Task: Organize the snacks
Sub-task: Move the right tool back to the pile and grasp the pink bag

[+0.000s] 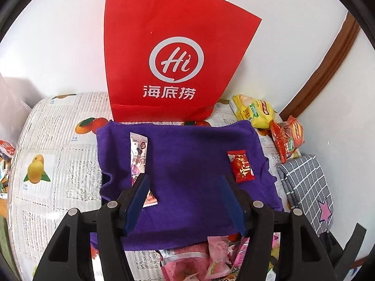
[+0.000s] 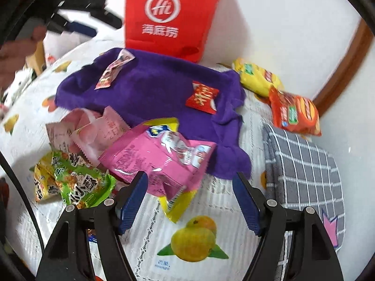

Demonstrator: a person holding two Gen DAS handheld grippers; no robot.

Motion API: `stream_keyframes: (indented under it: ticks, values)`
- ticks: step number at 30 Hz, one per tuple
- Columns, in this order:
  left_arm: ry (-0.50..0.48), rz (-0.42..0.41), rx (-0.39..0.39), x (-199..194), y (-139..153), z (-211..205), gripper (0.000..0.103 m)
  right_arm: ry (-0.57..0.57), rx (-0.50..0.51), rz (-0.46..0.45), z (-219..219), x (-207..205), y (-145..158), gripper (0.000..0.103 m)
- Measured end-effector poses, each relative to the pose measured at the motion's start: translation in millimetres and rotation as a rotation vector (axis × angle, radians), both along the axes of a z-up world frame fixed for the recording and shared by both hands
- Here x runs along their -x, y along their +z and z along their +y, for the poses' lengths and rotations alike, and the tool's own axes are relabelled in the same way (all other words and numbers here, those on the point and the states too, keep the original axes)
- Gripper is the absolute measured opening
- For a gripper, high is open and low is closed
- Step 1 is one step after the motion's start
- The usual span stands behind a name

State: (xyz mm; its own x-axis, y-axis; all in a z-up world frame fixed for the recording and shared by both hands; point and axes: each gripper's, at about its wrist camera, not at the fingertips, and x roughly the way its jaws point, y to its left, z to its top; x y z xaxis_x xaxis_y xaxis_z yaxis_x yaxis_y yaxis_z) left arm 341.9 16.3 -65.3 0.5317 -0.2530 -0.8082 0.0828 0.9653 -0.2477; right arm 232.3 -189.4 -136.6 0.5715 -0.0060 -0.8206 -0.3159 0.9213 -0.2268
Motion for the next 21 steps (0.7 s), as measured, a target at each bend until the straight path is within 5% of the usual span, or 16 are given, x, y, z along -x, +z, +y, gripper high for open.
stream_keyframes:
  ticks: [11, 15, 16, 21]
  values:
    - [0.047, 0.007, 0.029, -3.3, 2.1, 19.7, 0.061, -0.03, -0.064, 0.063, 9.7, -31.7, -17.9, 0.07]
    - [0.06, 0.016, 0.034, -4.1, 1.2, 22.3, 0.061, -0.061, -0.117, 0.069, 1.7, -23.2, -10.0, 0.04]
    - [0.059, 0.018, 0.036, -3.8, 1.3, 21.6, 0.061, -0.073, -0.137, 0.084, -1.5, -21.4, -9.6, 0.027]
    - [0.042, 0.003, 0.029, 2.5, 7.5, 15.8, 0.061, -0.176, -0.221, 0.124, -24.7, -10.3, -7.3, 0.018]
